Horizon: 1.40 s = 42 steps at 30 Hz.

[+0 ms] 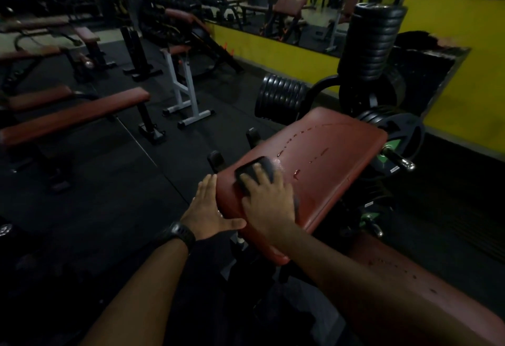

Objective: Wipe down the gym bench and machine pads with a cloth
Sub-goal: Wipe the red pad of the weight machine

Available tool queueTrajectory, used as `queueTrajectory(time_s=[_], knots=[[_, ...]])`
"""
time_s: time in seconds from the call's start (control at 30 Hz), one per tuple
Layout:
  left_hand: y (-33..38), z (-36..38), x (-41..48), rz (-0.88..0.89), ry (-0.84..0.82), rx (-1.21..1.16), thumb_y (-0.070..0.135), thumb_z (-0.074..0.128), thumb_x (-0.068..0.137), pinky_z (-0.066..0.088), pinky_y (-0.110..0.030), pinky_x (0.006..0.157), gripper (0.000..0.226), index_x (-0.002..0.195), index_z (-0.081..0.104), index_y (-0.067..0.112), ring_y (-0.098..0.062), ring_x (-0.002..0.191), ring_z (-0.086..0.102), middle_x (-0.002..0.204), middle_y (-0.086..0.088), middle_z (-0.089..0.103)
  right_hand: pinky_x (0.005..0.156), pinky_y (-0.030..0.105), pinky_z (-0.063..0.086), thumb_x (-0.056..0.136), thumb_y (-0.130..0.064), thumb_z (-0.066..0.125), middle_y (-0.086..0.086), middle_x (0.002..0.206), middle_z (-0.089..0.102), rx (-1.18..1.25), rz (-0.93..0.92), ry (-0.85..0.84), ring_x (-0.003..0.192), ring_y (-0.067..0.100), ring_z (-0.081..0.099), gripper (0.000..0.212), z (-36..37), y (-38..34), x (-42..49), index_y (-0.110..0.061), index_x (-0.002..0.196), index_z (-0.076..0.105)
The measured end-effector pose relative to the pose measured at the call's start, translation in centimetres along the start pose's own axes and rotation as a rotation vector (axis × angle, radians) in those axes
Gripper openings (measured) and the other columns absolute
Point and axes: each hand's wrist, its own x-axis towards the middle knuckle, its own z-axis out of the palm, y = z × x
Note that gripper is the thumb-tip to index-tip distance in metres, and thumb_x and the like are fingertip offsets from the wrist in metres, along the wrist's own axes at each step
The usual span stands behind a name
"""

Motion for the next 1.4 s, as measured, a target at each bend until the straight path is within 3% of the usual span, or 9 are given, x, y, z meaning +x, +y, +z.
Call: queueTrajectory(time_s=[0.13,0.3,0.43,0.63,0.9,1.0,1.1,1.23,1.4], knots=[[-0.3,0.0,0.0,0.066,0.084,-0.077,0.091,0.076,0.036,0.034,-0.048,0.119,0.153,0.157,0.005,0.032,-0.023,0.15,0.028,0.162,-0.001,0.02,0.11,0.053,0.032,0.101,-0.046,0.04,-0.003,0.167,0.021,-0.002,-0.289,-0.046,0.148,0.037,0.024,0.054,0.1,-1.2,2.7,-0.044,0.154,0.028],[0.9,-0.5,-0.7,-0.022,-0.017,0.009,0.095,0.068,0.036,0.012,-0.053,0.126,0.168,0.16,-0.018,0.021,-0.016,0.156,-0.012,0.168,0.005,-0.021,0.11,0.057,0.035,0.102,-0.047,0.036,0.001,0.169,0.015,-0.011,-0.036,-0.07,0.149,0.036,0.022,0.056,-0.4,2.6,5.6,-0.04,0.156,0.024],[1.1,-0.4,-0.8,-0.041,-0.02,0.012,0.08,0.079,0.05,0.011,-0.053,0.126,0.158,0.159,-0.02,0.021,-0.018,0.156,-0.012,0.167,0.005,-0.023,0.114,0.058,0.027,0.102,-0.047,0.037,0.002,0.168,0.015,-0.012,0.114,0.01,0.151,0.038,0.017,0.056,-0.1,1.9,1.6,-0.035,0.155,0.029],[1.1,-0.9,-0.4,-0.019,-0.035,0.003,0.106,0.052,0.02,0.011,-0.05,0.127,0.18,0.159,-0.018,0.018,-0.017,0.156,-0.013,0.168,0.0,-0.019,0.109,0.053,0.032,0.103,-0.048,0.035,-0.002,0.167,0.021,-0.015,-0.228,-0.04,0.147,0.035,0.025,0.054,0.1,-0.4,3.7,-0.041,0.155,0.027],[0.9,-1.0,-0.2,-0.052,-0.07,0.042,0.096,0.068,0.032,0.013,-0.051,0.126,0.171,0.159,-0.018,0.021,-0.017,0.156,-0.008,0.167,0.006,-0.021,0.112,0.059,0.029,0.101,-0.045,0.037,0.005,0.168,0.015,0.008,0.1,-0.006,0.15,0.04,0.017,0.056,0.0,1.8,3.7,-0.031,0.155,0.029],[1.0,-1.1,0.0,-0.008,-0.044,0.0,0.095,0.072,0.026,0.023,-0.046,0.124,0.17,0.159,-0.009,0.028,-0.017,0.155,0.008,0.167,0.002,-0.002,0.108,0.056,0.032,0.1,-0.047,0.039,0.002,0.167,0.021,0.024,-0.093,0.01,0.148,0.04,0.021,0.054,0.4,-0.7,1.5,-0.035,0.153,0.032],[1.5,-1.3,0.0,0.053,-0.008,-0.076,0.08,0.084,0.037,0.036,-0.042,0.118,0.14,0.147,0.004,0.05,-0.016,0.145,0.03,0.152,0.008,0.022,0.106,0.055,0.034,0.101,-0.047,0.039,-0.002,0.166,0.023,0.017,-0.285,-0.041,0.144,0.036,0.029,0.052,0.4,-1.0,3.9,-0.043,0.152,0.031],[1.6,-1.5,-0.1,-0.099,-0.132,-0.007,0.086,0.08,0.035,0.01,-0.045,0.127,0.171,0.158,-0.021,0.023,-0.016,0.155,-0.014,0.166,0.008,-0.024,0.104,0.055,0.037,0.102,-0.047,0.036,0.001,0.168,0.016,-0.055,-0.19,-0.096,0.145,0.035,0.029,0.056,-0.2,2.5,7.5,-0.04,0.156,0.023],[1.8,-2.0,0.3,-0.169,-0.224,-0.069,0.091,0.077,0.029,0.001,-0.048,0.127,0.179,0.155,-0.03,0.023,-0.014,0.152,-0.025,0.161,0.01,-0.037,0.11,0.058,0.031,0.101,-0.045,0.038,0.004,0.168,0.016,0.019,0.142,0.009,0.149,0.039,0.022,0.057,0.2,3.2,4.3,-0.034,0.155,0.029]])
